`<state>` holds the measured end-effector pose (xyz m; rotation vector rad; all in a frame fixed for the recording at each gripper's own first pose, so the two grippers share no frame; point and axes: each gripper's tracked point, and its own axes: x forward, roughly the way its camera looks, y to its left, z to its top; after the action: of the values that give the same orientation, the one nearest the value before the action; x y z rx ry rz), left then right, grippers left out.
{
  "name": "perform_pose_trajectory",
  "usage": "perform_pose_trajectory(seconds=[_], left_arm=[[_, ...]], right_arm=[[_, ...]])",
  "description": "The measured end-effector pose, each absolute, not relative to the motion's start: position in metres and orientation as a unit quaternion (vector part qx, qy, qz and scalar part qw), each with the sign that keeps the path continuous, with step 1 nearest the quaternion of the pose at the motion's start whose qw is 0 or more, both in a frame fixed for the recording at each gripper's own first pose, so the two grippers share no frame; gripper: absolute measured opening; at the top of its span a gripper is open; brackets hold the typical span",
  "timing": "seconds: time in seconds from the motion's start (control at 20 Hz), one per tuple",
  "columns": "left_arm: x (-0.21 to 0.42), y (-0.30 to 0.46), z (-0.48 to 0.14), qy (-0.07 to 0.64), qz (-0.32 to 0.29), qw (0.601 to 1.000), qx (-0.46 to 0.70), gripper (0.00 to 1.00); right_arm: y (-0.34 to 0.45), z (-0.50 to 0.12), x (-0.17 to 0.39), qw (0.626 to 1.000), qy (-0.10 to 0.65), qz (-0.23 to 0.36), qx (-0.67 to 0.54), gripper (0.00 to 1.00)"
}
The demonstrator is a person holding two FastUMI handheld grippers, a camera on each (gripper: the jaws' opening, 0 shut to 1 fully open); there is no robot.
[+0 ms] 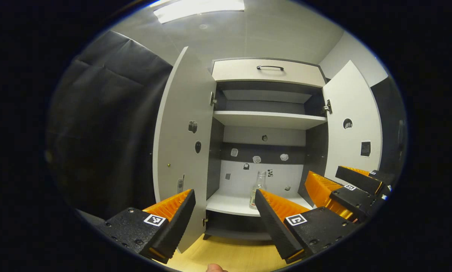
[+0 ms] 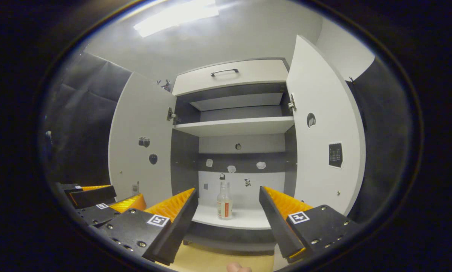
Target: Grasp the bottle in the cabinet with the left hand and place it on the coaster, then close the right door with the right hand and the left door with the left hand.
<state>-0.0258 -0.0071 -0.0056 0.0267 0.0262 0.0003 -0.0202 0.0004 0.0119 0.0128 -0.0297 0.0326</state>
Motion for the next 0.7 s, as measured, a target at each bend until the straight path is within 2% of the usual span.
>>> perform_pose_trajectory(seconds=[0.25,0.3,0.35,0.7], left_arm=[[-0.007,-0.027,-0.018,0.026,-0.027,0.999,0.007,0.99],[-0.001,-0.031,-0.021,0.027,-0.035,0.999,0.004,0.99],[0.008,-0.036,-0.023,0.028,-0.044,0.999,0.003,0.99],[0.086,-0.068,-0.063,0.062,-0.096,0.993,0.008,0.99]], right_arm=[[-0.018,0.009,-0.027,1.0,-0.013,-0.008,-0.012,0.98],[-0.022,0.009,-0.03,1.0,-0.014,-0.013,-0.013,0.94],[-0.026,0.01,-0.031,1.0,-0.014,-0.02,-0.012,0.98],[-0.052,0.021,-0.033,0.997,-0.022,-0.072,0.012,0.98]])
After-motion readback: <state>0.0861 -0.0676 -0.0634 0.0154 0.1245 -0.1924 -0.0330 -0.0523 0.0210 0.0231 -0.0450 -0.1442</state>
